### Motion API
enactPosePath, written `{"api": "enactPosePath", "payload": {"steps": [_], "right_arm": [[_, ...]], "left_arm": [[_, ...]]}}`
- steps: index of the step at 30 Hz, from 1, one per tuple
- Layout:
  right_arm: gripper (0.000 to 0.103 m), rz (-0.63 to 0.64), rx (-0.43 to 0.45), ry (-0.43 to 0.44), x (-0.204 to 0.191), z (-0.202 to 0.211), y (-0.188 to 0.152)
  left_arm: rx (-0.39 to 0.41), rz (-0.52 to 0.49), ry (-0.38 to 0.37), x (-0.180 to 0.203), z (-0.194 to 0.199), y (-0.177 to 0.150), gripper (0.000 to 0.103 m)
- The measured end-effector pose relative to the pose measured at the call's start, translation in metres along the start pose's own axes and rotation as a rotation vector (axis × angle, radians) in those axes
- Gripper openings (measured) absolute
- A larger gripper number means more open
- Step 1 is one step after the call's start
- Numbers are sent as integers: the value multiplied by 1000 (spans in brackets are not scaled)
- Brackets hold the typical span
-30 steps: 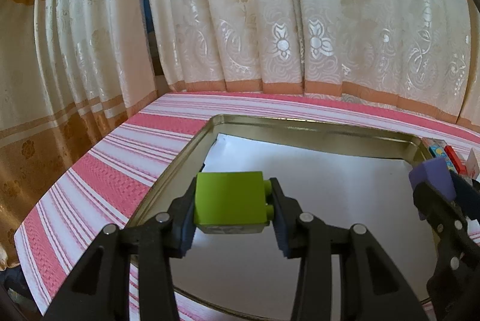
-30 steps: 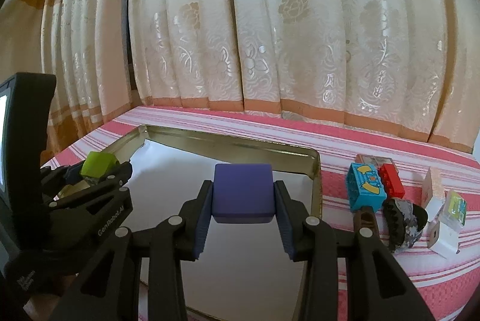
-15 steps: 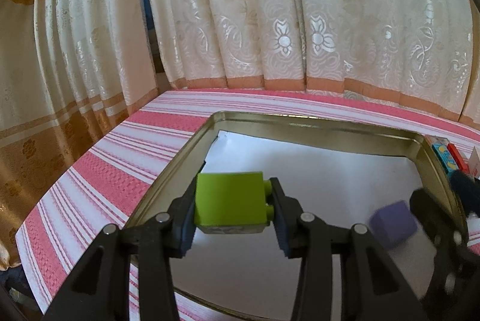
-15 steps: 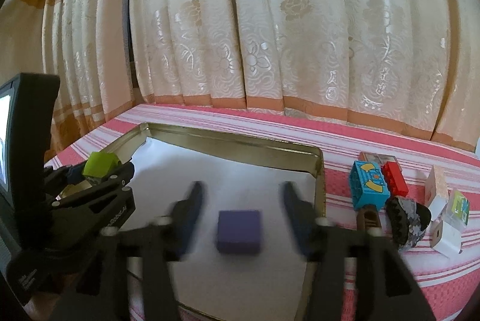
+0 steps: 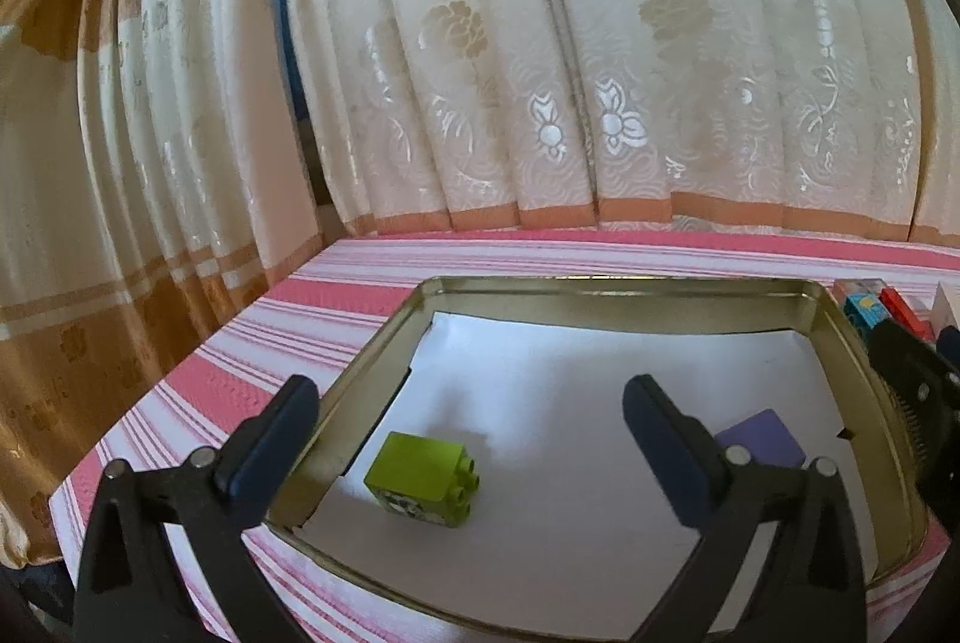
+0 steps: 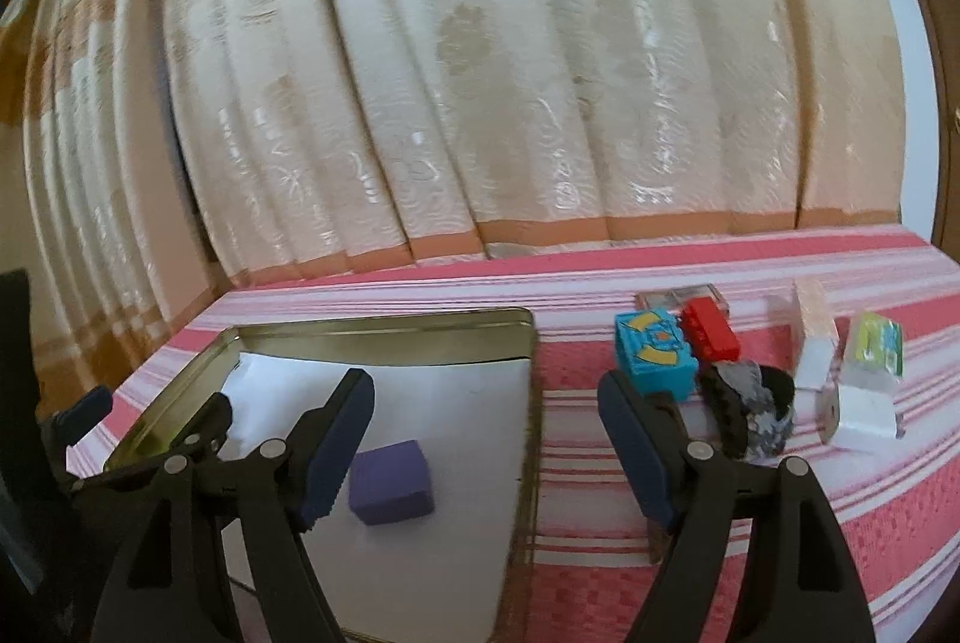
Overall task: Organize rigid objects
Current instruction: 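Open both tools to drop the blocks onto the tray paper, then withdraw both tools from the tray toward the remaining objects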
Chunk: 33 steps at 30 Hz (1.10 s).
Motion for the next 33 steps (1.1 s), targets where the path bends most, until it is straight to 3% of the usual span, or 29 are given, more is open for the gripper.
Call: {"api": "enactPosePath", "payload": {"steps": [11, 33], "right_arm": [[79, -7, 18, -39, 13, 5, 1], [79, 24, 90, -188, 66, 32, 10]], "left_arm": [[-16, 68, 9, -12, -1, -4, 103], [14, 61, -32, 7, 20, -6, 103]]}}
Point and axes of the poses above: each gripper's, at about its wrist camera, not at the fingertips, and z roughly against the way its jaws point, x to its right, y to its top, the point moved 6 cm from there along -z, roughly the way its jaws point, and after that the axes turned 1 degree about y, right-handed, at the moved point
